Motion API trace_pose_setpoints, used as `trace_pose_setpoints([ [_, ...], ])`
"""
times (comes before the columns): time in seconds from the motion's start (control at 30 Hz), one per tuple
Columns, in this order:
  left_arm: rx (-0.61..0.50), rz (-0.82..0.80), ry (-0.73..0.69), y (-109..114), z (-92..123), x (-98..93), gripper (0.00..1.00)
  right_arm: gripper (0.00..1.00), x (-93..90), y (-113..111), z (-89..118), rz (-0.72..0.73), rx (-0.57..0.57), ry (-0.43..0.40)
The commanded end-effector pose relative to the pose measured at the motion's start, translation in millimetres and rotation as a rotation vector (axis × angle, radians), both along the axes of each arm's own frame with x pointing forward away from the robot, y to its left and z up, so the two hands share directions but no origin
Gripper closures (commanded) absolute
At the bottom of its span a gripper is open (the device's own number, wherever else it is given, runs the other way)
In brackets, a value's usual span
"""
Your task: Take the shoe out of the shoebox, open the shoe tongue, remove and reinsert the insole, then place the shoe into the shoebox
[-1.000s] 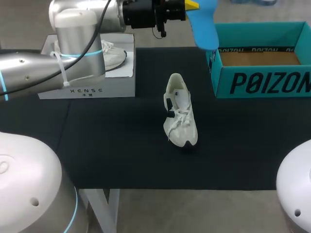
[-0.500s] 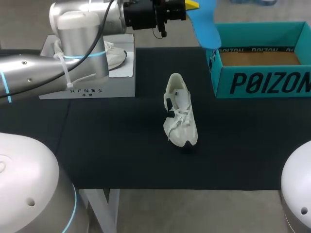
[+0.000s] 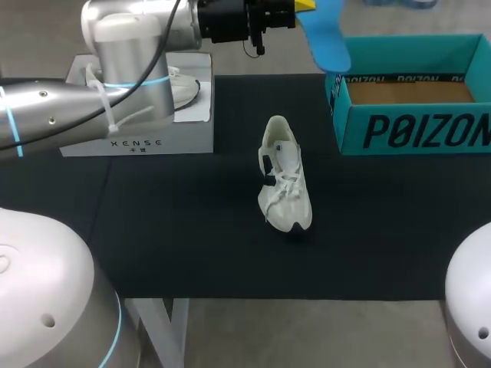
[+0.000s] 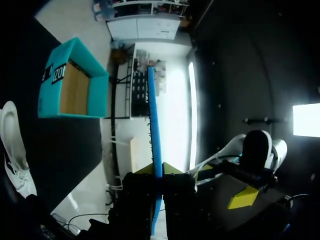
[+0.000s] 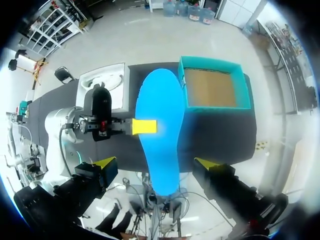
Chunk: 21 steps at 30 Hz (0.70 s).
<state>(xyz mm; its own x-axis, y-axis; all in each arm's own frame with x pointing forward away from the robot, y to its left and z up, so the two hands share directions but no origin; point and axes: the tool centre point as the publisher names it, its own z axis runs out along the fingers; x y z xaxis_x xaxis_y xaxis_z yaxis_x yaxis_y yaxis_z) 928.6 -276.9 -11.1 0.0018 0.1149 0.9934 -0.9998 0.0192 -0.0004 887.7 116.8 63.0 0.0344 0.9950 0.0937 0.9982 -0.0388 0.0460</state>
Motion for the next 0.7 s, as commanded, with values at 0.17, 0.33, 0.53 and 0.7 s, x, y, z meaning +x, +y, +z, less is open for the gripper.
trace_pose_setpoints([
  [0.17,-0.025,0.016,0.028,15,6,2.6,1.00,0.00,-1.8,-19,-1,-0.037,0.085,-0.061],
  [0.33,-0.032,0.014,0.014,21,11,-2.4,1.00,0.00,1.2,-25,-1,-0.037,0.095,-0.066],
  [0.53,0.105,0.129,-0.464,22,9,-12.9,1.00,0.00,5.3,-32,-3,-0.035,0.102,-0.064],
  [0.7,0.135,0.190,-0.594,23,10,-13.9,1.00,0.00,7.4,-37,-3,-0.035,0.099,-0.068],
])
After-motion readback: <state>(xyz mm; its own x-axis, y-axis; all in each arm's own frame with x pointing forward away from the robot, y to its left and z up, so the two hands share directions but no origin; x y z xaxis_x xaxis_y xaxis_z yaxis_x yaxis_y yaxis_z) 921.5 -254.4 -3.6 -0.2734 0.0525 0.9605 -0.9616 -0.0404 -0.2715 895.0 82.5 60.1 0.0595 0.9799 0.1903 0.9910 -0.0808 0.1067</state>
